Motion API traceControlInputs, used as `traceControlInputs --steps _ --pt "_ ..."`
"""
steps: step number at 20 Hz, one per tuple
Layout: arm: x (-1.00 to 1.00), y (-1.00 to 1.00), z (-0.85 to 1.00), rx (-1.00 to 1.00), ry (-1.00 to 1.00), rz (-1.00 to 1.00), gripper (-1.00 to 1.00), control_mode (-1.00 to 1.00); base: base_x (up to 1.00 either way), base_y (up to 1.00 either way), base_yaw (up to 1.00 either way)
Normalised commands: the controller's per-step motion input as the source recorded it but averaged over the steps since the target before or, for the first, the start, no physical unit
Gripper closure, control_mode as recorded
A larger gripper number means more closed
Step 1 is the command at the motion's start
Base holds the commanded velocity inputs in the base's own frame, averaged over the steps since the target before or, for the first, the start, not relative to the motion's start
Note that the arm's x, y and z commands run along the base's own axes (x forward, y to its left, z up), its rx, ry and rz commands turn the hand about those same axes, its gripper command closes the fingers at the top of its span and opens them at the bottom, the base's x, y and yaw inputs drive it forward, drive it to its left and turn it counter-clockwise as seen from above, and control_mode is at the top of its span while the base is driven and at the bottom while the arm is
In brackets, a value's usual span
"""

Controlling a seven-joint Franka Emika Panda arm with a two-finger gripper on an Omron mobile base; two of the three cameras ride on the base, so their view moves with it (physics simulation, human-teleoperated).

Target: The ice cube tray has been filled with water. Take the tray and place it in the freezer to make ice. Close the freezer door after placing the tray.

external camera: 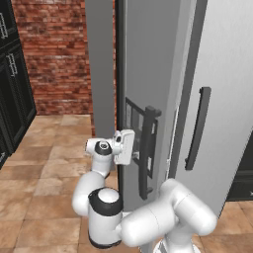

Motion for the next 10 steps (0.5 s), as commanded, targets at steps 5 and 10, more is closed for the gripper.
traceControlInputs --steps 5,10 --pt "0.01 -0.49 0.00 0.00 0.01 0.00 -1.00 -1.00 0.00 0.00 0.00" --pt "0.00 -0.51 0.00 0.00 0.02 0.00 -1.00 -1.00 0.00 0.00 0.00"
